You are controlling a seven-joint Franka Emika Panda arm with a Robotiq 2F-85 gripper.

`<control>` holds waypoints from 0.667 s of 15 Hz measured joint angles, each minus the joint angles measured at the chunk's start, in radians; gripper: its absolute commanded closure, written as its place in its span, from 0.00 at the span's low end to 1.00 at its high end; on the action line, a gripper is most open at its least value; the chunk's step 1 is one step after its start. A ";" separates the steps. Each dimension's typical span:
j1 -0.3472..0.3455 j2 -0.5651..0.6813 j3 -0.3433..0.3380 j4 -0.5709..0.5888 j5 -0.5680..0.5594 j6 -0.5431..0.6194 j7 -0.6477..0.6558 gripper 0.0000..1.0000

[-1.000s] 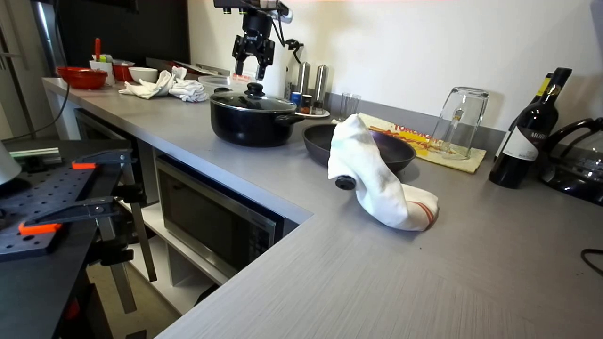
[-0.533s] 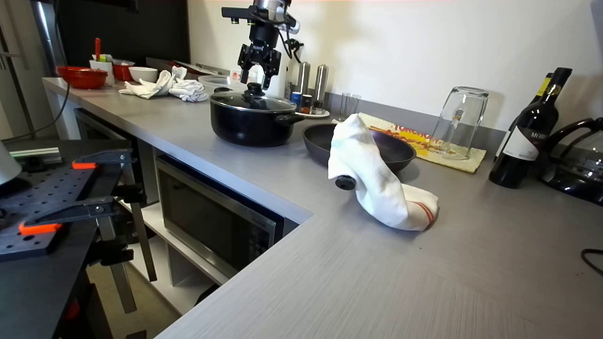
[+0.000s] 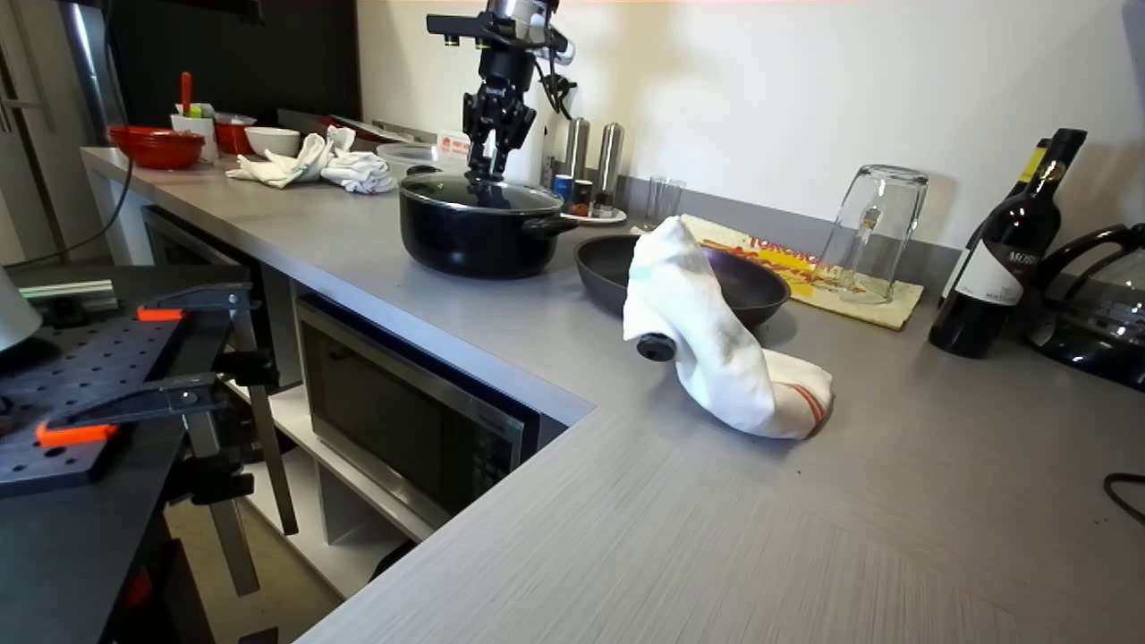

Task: Remove the glass lid from the black pot.

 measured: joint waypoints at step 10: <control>0.027 -0.064 0.003 -0.001 -0.001 -0.051 0.015 0.75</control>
